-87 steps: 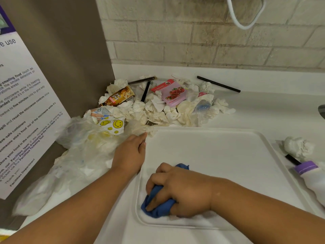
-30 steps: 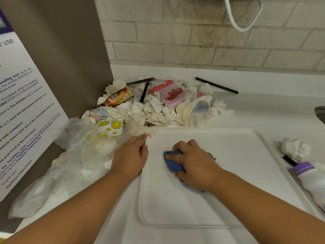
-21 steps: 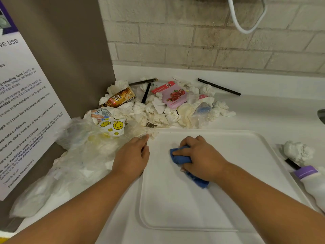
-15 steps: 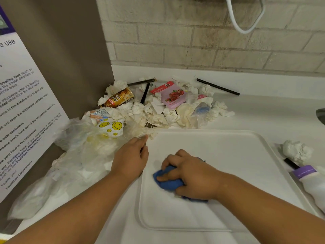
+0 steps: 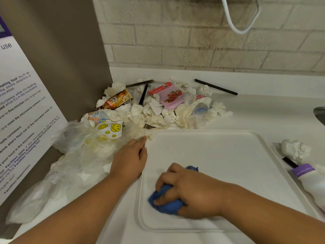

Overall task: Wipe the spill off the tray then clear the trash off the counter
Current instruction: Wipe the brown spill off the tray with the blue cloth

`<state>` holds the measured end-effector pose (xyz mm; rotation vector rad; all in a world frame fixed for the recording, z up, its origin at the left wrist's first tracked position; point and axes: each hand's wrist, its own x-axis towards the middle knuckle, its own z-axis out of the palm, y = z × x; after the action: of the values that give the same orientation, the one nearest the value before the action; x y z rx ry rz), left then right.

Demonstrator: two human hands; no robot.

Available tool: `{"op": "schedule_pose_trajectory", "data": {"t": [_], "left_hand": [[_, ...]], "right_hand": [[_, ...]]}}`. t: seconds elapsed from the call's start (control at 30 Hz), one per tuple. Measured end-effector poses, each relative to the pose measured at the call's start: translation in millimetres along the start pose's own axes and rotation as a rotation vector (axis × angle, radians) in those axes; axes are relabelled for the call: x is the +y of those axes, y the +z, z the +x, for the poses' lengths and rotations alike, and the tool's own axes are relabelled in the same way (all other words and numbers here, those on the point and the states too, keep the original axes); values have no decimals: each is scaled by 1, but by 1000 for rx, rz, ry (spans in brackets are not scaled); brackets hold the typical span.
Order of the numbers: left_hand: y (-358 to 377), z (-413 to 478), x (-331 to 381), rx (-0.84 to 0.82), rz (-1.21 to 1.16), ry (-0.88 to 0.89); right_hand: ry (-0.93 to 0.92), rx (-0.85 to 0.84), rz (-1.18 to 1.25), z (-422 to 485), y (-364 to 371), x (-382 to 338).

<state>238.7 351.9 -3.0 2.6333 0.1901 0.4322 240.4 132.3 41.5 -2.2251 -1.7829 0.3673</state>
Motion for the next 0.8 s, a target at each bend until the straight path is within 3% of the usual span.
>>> {"op": "schedule_pose_trajectory", "data": {"t": [0.1,0.23,0.3,0.4,0.47,0.57,0.67,0.73,0.8], "left_hand": [[0,0,0,0,-8,-1],[0,-1,0,-7,-13,-1],[0,0,0,-9,-10,-3],[0,0,-1,-7,-14,1],[0,0,-1,-3,-13,3],[-1,0,0,-9,-17,-3],[-1,-1,1,-13,-27,-11],[-1,-1,1,-15,-38,-13],[-1,-1,0,-25,-38,-14]], "right_hand": [[100,-39,122,-22,-16,24],[332,177,-7,-24,-13,34],[250,196,-69,-19,1,14],[52,46,25,-24,5,-1],[81,52,3,-29,-4,18],[426,226,-134,-29,-19,65],[875,208,-275,-10,-33,88],[925,157,-326,17,-32,84],[825,150,-315,43,-26,77]]}}
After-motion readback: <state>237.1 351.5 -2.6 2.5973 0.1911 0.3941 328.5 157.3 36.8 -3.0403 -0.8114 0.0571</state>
